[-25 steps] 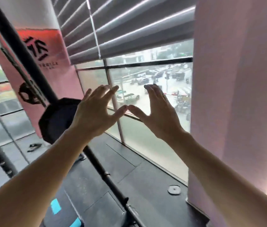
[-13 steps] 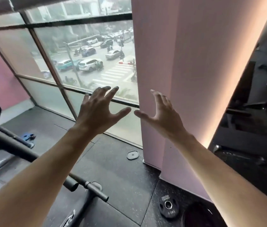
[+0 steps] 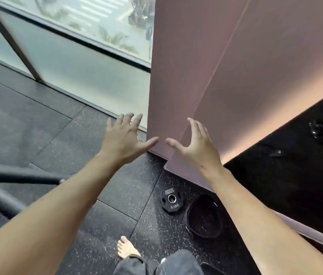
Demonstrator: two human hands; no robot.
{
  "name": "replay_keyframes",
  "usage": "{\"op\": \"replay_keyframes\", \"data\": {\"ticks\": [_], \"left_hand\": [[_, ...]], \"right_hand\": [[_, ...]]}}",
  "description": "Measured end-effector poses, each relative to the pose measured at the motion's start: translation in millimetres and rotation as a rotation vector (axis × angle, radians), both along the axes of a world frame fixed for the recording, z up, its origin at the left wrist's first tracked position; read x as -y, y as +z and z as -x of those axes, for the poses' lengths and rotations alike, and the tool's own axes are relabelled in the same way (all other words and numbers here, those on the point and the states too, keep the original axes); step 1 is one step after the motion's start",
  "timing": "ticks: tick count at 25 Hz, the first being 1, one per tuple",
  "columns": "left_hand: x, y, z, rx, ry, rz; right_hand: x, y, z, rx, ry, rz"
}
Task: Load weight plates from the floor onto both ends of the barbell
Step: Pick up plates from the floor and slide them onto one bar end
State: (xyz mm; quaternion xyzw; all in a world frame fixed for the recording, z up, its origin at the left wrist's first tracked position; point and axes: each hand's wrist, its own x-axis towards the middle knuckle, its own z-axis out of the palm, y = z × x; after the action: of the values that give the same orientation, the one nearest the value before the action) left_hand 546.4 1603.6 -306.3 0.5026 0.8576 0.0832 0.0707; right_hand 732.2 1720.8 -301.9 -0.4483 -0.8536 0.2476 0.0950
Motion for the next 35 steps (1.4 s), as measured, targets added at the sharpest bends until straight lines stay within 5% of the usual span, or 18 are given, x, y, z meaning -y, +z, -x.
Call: {"op": "replay_keyframes", "data": {"ticks": [6,17,23,35], "left_hand": [[-22,-184,-26,0.101,0.056,0.203],[-41,-594,-134,0.459,0.354,0.530],[-84,-713,-174,0.682,0.513,0.432],[-131,-845,-190,0.573,0.507,0.440]], "right_hand": [[-24,-168,15,0.218,0.043,0.110],[-76,-577,-38,0.608,-0.041,0.303],[-89,-717,-73,0.759,-0.047,0.389],[-103,-853,-83,0.791,-0.115,0.351]]}}
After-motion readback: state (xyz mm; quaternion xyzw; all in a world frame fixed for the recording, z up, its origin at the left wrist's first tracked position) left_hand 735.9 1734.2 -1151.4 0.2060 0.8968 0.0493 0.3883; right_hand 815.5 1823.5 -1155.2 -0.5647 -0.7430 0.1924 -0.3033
